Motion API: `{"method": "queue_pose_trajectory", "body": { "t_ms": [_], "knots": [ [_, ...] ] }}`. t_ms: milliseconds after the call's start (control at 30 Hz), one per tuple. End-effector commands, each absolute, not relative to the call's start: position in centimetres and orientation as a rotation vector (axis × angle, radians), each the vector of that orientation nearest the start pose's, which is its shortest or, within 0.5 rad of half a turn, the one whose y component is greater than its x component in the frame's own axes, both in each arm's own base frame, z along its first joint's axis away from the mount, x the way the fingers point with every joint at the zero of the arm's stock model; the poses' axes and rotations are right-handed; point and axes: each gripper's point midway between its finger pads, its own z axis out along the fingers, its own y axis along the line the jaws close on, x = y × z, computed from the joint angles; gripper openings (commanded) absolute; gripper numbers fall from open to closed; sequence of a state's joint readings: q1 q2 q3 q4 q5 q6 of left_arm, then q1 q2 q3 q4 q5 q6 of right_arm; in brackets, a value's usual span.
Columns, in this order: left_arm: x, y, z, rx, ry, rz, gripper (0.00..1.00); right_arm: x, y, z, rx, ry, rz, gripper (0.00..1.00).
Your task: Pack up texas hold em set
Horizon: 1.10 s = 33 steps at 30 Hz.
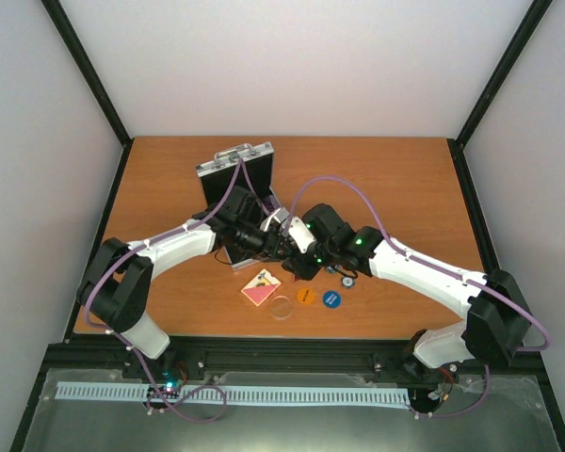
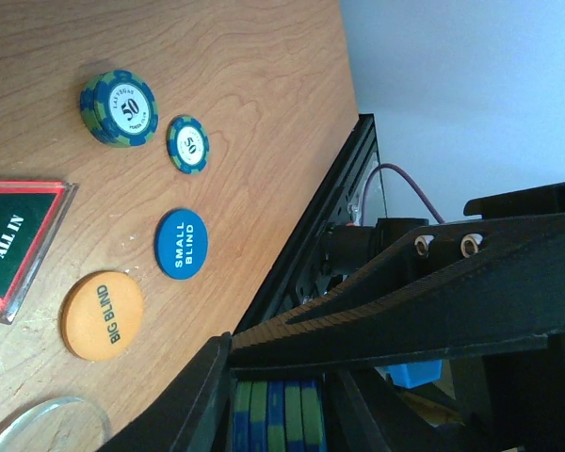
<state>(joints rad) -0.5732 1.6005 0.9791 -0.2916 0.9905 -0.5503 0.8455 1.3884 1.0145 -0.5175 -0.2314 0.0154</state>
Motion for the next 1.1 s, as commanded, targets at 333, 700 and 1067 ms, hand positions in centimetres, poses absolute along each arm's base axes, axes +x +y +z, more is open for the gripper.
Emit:
{"method": "queue_pose_trajectory", "body": {
  "t_ms": [333, 700, 1067],
  "knots": [
    [23.0, -32.8, 17.3, 0.579, 2.527, -1.657, 0.01, 23.6, 31.5, 18.0, -1.075, 2.208, 0.607, 0.33],
    [23.4, -32.8, 17.6, 0.566, 2.516, -1.637, 0.01, 24.5, 31.5, 17.8, -1.062, 2.208, 0.555, 0.62],
    [24.5, -32.8, 14.7, 0.5, 2.6, -1.55, 0.01, 26.0, 31.1, 16.0, -0.996, 2.271, 0.46, 0.62]
  ]
}}
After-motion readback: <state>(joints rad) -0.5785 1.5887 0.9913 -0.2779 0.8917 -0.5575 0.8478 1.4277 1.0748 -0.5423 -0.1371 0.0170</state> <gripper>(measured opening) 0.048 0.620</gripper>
